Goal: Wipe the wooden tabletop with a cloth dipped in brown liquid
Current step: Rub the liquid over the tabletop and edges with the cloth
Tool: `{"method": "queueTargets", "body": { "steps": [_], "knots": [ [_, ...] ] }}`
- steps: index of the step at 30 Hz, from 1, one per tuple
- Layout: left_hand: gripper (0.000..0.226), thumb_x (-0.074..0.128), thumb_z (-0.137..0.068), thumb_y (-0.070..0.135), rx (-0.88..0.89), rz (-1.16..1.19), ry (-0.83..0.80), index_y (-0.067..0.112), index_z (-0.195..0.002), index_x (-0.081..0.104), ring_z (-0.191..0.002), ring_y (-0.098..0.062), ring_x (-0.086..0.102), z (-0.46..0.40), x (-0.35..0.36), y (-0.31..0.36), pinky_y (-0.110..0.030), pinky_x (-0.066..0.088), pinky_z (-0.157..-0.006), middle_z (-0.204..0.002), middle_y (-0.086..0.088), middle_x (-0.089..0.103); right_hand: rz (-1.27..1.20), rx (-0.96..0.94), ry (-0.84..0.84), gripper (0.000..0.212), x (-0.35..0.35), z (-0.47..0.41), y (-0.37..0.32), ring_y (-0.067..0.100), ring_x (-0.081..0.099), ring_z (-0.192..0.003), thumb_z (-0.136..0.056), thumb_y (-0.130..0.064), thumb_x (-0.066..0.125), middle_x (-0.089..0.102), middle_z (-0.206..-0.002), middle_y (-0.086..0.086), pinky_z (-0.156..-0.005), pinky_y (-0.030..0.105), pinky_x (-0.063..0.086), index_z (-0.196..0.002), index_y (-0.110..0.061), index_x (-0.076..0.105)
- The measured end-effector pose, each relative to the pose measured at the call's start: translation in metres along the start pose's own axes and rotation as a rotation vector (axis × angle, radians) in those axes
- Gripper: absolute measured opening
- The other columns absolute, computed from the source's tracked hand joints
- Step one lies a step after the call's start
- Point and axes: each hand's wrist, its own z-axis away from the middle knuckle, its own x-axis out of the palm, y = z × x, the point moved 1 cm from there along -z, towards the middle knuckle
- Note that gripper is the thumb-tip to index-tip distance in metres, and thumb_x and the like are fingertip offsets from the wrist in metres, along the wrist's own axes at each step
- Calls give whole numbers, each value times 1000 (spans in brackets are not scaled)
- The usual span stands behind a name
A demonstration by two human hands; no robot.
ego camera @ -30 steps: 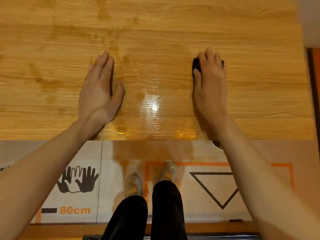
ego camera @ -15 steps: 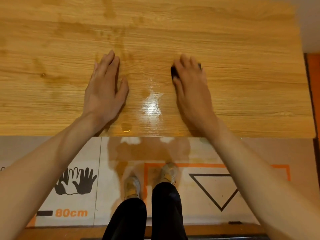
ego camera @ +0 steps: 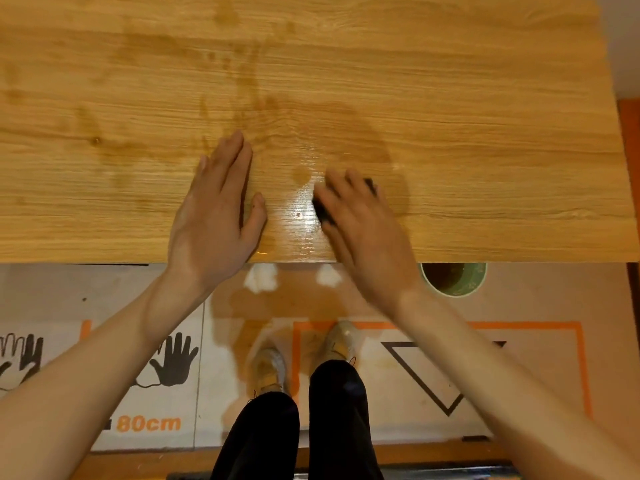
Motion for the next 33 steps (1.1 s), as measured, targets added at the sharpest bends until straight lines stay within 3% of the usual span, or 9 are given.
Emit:
{"method": "queueTargets", "body": {
  "steps": [6,12,16,18,22,25,27,30,33],
  "knots": [
    [59,37,-105,30,9,13,2,1,-156,29,-155,-23,17,0,0,-1,-25,1,-126,-167,-11,23,-40,310,180,44,-3,-100,11,25,14,-149,-105,-30,35,28,-158,5,-120,42,3,-147,-16,40],
    [59,37,-106,31,-1,3,27,2,-157,29,-155,-20,18,2,-1,1,-30,7,-127,-167,-10,24,-30,135,169,44,34,36,-51,27,28,-145,-100,-24,40,39,-153,7,-119,48,16,-141,-12,49],
    [58,37,-107,32,-23,12,31,5,-157,30,-153,-7,10,2,0,3,-34,12,-127,-167,-6,22,-67,101,129,43,18,26,-30,28,29,-144,-100,-21,45,41,-151,9,-120,45,17,-142,-11,47],
    [57,40,-107,31,-40,36,41,6,-157,31,-147,-1,7,4,0,3,-39,18,-126,-167,-5,22,-85,184,180,42,1,25,0,30,30,-143,-99,-19,46,42,-150,12,-119,43,16,-140,-9,49],
    [57,41,-106,30,-32,12,47,5,-156,31,-155,-18,17,3,1,1,-32,11,-126,-167,-5,23,-52,464,354,42,-25,52,63,28,26,-145,-103,-23,40,38,-153,11,-120,47,18,-143,-12,46],
    [57,42,-105,29,-41,2,59,6,-156,32,-155,-16,17,2,5,-1,-24,5,-125,-167,-4,24,-20,595,493,45,-11,47,45,29,25,-146,-104,-30,35,38,-153,11,-120,47,15,-143,-10,46],
    [58,41,-104,32,-38,11,70,7,-156,34,-155,-16,19,3,7,-4,-21,4,-125,-166,-4,26,-24,546,515,48,10,33,6,28,27,-145,-104,-34,31,40,-151,9,-120,47,15,-142,-11,46],
    [62,40,-102,37,-36,25,60,8,-156,34,-155,-18,22,1,6,-5,-29,10,-127,-166,-5,28,-9,267,442,42,36,23,-36,29,32,-142,-103,-28,37,47,-146,9,-120,48,15,-140,-11,49],
    [64,38,-101,40,-70,6,55,11,-157,32,-154,-17,21,1,4,-2,-30,12,-125,-166,-1,26,34,39,393,40,28,37,-8,30,40,-137,-103,-26,40,53,-138,10,-119,47,15,-138,-10,51]
  ]
}}
